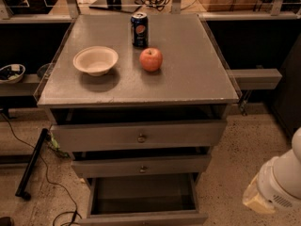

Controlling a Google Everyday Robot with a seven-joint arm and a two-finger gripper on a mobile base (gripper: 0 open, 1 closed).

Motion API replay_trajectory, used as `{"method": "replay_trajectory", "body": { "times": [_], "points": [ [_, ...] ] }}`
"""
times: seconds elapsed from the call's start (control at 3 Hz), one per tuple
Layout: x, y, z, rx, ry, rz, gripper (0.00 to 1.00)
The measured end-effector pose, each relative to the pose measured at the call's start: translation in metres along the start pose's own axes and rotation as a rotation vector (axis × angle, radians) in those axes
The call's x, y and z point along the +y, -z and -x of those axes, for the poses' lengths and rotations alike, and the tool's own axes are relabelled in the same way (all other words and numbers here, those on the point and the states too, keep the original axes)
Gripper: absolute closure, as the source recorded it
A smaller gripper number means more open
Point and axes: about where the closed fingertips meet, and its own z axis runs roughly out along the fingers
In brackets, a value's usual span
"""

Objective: Close bottom drawer

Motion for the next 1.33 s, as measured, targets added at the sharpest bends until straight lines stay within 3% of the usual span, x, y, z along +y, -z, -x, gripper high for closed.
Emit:
{"method": "replay_trajectory", "body": {
  "times": [0.33,0.67,1.0,1.33],
  "points": [
    [0.002,-0.003,-0.001,0.002,-0.001,0.006,1.0],
    [0.01,-0.024,-0.008,0.008,-0.021,0.052,1.0],
    [0.034,-0.094,-0.021,0.024,-0.064,0.132,1.0],
    [0.043,-0.138,-0.021,0.025,-0.075,0.171,1.0]
  ]
}}
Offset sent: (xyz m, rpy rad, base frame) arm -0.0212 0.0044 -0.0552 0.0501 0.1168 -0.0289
